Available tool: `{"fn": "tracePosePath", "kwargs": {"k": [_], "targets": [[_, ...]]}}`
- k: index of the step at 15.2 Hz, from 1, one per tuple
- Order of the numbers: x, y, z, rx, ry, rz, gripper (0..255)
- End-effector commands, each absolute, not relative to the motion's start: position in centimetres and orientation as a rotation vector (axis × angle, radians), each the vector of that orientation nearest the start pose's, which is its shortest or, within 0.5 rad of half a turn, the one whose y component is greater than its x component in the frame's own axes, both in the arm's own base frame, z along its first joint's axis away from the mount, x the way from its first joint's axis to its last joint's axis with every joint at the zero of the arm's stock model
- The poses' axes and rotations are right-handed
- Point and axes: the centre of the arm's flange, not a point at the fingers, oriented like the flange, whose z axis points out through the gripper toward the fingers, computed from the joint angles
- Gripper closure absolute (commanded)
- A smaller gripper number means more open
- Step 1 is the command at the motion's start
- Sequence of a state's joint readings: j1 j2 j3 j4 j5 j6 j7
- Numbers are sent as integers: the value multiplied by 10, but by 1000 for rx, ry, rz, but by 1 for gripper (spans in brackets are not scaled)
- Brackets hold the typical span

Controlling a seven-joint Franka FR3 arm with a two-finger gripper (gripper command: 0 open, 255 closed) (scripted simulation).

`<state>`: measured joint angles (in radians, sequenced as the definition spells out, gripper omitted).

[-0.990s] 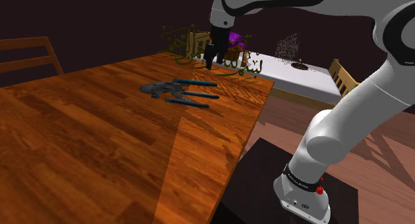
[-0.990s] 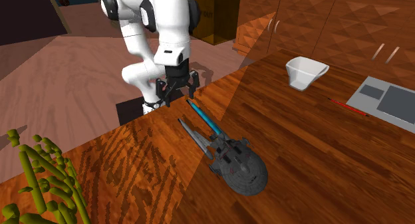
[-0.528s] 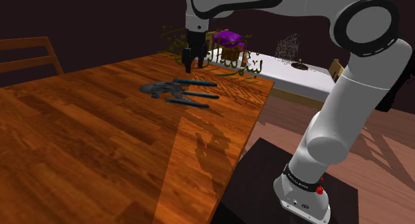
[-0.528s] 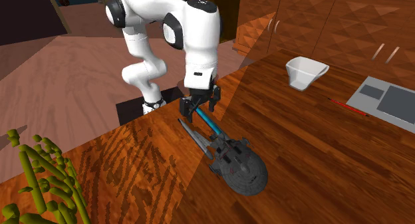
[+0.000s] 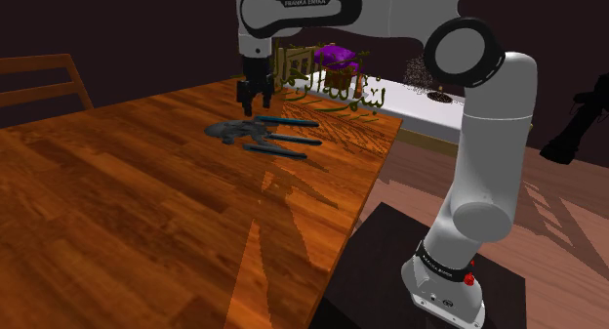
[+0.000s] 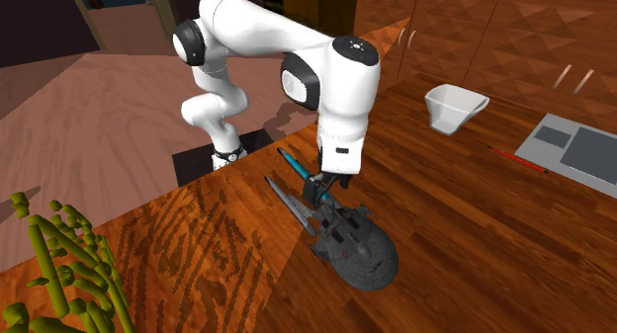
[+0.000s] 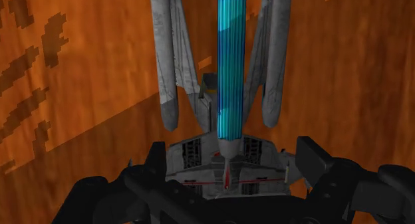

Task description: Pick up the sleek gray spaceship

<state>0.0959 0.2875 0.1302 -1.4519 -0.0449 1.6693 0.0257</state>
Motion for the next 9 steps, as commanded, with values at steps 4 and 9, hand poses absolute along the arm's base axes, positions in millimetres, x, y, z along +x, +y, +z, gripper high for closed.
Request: {"fn": "tracePosePath", "kwargs": {"k": [4,9], "targets": [[632,131,493,-3138,-321,107,0],[632,131,485,-3138,-321,107,255]]}}
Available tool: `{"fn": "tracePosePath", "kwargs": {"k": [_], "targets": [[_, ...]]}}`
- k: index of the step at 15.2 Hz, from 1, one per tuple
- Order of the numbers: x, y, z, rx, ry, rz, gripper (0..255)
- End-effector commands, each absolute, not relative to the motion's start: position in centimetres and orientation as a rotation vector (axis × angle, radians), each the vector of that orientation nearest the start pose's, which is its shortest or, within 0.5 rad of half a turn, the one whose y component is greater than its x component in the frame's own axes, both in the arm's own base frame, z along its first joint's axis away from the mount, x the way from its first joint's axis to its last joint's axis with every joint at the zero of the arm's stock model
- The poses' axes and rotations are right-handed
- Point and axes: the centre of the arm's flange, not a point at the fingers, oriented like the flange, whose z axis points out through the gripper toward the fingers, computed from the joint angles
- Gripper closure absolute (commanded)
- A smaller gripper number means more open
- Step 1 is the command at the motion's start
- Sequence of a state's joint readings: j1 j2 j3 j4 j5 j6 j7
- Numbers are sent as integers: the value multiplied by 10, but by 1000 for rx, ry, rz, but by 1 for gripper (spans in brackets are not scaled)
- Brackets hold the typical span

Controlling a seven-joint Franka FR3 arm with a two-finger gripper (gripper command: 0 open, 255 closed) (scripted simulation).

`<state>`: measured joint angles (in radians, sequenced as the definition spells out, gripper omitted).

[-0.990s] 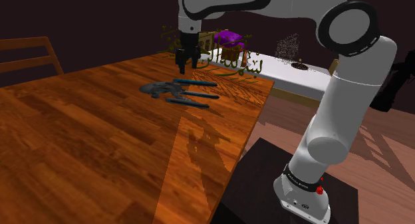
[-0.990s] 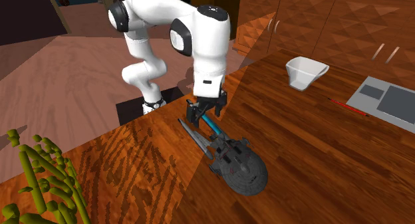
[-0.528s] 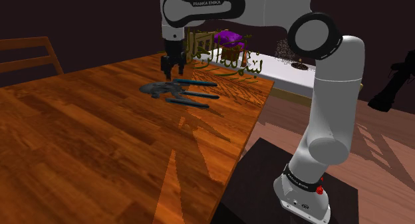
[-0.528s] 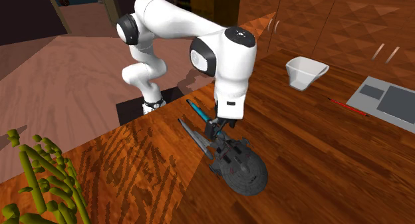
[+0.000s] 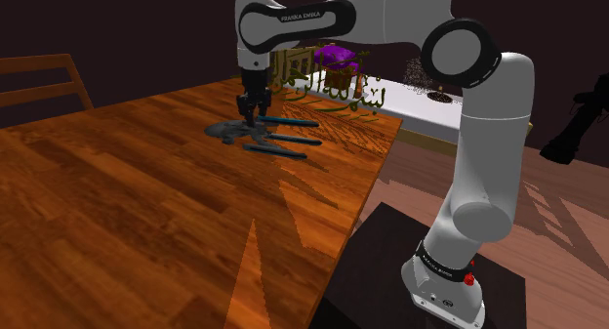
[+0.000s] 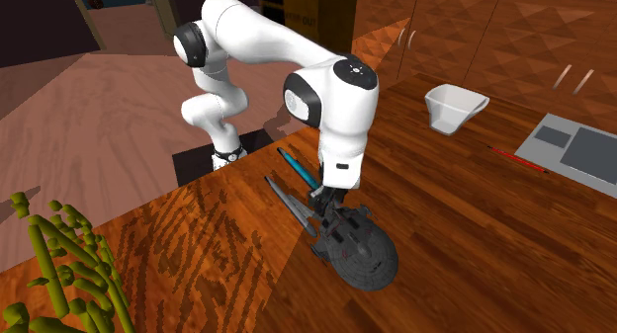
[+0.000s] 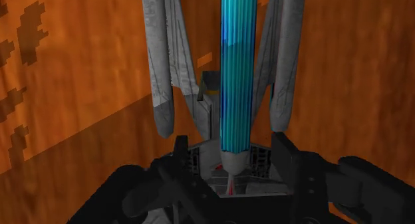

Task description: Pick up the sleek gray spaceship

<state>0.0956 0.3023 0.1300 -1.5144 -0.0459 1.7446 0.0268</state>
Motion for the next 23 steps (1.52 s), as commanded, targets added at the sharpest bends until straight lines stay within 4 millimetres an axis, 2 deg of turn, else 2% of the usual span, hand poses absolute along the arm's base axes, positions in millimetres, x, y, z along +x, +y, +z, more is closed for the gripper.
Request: {"fn": "tracePosePath", "kwargs": {"k": [1,9,23], "targets": [[632,131,485,-3138,-321,107,255],[632,131,485,-3138,-321,107,255],[632,131,558,-3138,-321,107,255]]}}
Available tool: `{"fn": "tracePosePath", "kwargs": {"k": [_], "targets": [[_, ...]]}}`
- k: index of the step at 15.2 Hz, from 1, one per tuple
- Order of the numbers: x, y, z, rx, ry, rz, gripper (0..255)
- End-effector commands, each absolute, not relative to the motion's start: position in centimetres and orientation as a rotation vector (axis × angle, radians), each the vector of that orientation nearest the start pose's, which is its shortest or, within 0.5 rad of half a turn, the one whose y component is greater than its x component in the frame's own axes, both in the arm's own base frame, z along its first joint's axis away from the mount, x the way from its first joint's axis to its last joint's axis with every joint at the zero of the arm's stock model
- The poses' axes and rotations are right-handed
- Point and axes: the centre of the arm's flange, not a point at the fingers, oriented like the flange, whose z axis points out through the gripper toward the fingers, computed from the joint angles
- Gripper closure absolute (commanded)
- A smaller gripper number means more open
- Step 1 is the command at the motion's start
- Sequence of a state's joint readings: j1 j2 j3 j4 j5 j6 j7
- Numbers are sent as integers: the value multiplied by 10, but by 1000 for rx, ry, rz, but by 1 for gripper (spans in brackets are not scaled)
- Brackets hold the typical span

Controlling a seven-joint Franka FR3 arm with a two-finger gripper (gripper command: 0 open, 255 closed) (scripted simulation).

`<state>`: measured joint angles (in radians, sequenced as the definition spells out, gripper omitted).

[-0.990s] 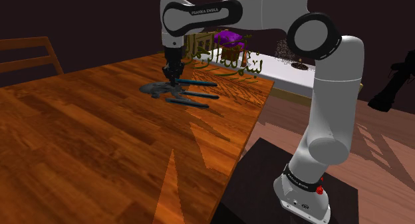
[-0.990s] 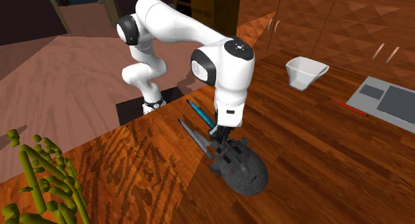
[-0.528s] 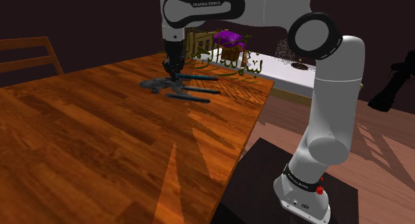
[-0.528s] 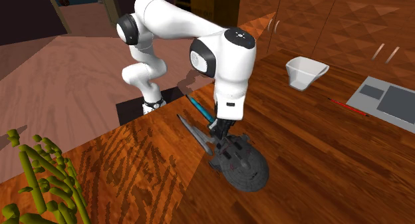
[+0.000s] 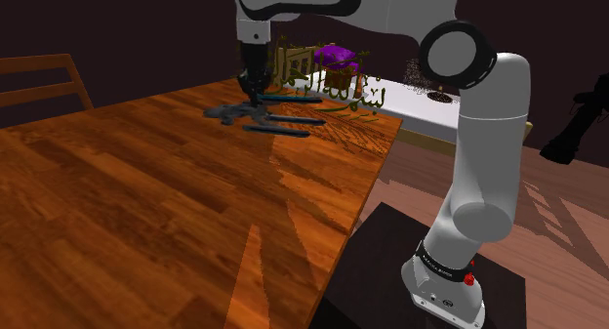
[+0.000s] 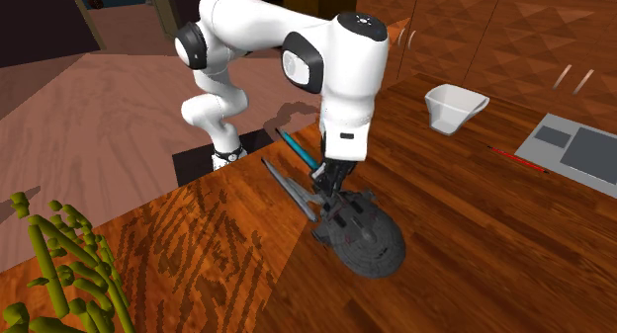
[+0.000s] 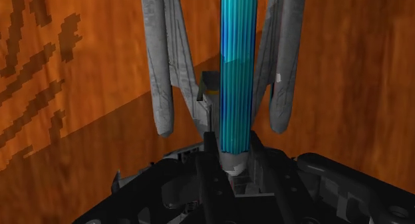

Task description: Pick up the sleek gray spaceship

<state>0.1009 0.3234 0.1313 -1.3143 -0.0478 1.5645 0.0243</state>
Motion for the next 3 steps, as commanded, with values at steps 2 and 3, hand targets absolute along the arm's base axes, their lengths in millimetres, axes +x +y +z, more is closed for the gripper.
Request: {"fn": "tracePosePath", "kwargs": {"k": [2,3], "targets": [[632,131,565,-3138,-321,107,255],[632,131,565,-3138,-321,107,255]]}}
